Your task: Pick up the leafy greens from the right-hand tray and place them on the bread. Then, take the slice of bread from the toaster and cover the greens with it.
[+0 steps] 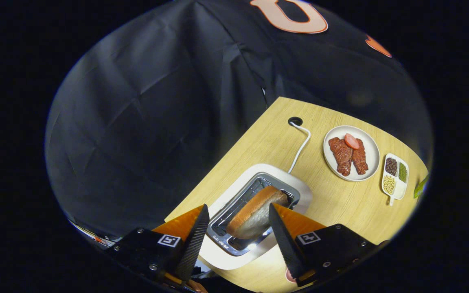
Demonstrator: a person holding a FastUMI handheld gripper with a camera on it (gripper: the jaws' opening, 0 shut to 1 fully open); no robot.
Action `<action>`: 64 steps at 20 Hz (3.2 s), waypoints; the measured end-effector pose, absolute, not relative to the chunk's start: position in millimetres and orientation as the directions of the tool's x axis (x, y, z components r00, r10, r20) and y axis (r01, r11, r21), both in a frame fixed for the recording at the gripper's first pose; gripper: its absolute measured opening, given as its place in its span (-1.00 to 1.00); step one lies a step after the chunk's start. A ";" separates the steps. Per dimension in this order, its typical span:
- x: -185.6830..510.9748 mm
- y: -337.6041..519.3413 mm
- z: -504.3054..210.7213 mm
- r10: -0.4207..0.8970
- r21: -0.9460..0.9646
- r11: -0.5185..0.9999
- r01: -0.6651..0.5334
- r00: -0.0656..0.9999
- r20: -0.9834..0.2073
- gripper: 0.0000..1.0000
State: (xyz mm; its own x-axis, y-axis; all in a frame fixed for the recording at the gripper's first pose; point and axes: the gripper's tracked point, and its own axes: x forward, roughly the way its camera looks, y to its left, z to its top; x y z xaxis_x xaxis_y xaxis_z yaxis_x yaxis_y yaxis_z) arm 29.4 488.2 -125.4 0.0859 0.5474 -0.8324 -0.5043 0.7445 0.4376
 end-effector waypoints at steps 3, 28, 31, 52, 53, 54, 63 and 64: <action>31.9 486.7 -135.2 0.513 0.404 0.762 -0.507 0.090 -0.854 0.50; 19.3 447.7 -99.7 0.588 0.454 0.740 -0.496 0.150 -0.795 -0.80; 16.9 436.2 -93.4 0.633 0.504 0.726 -0.468 0.167 -0.756 -0.80; -15.8 324.9 -63.2 0.775 0.645 0.629 -0.433 0.283 -0.565 -0.80; -16.2 318.4 -66.6 0.771 0.647 0.634 -0.424 0.292 -0.566 -0.80; -16.8 311.3 -70.8 0.769 0.649 0.638 -0.415 0.295 -0.567 -0.80; -36.3 260.9 -118.9 0.735 0.659 0.679 -0.325 0.299 -0.609 -0.81; -39.7 256.2 -126.3 0.731 0.664 0.682 -0.307 0.297 -0.614 -0.81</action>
